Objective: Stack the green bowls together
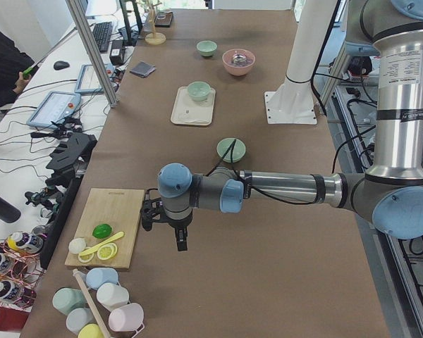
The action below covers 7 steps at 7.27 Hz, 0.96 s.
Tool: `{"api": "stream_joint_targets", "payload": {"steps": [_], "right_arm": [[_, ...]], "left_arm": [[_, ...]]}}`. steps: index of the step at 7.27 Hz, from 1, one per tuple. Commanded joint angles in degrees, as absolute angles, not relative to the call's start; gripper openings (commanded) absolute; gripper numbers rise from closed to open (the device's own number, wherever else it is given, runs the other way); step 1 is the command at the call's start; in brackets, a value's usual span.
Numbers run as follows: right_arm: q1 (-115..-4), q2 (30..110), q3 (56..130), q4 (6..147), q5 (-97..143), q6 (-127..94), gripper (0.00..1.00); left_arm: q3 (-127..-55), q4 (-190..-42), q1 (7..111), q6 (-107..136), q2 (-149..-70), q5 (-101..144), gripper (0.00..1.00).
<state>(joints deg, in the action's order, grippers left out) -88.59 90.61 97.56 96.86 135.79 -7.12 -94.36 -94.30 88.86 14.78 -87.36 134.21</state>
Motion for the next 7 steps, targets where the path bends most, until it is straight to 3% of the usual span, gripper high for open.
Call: {"api": "stream_joint_targets", "payload": {"steps": [1,7], "right_arm": [[-88.6,90.5,97.6,96.9,135.8,-7.1,1.00],[-88.5,90.6,97.4,95.7,135.8,-7.1,1.00]], "left_arm": [[-94.3,-94.3,88.9,14.8,-87.4,134.2,0.98],[-93.9,-94.4,88.9,15.1,-87.5,134.3,0.98]]}}
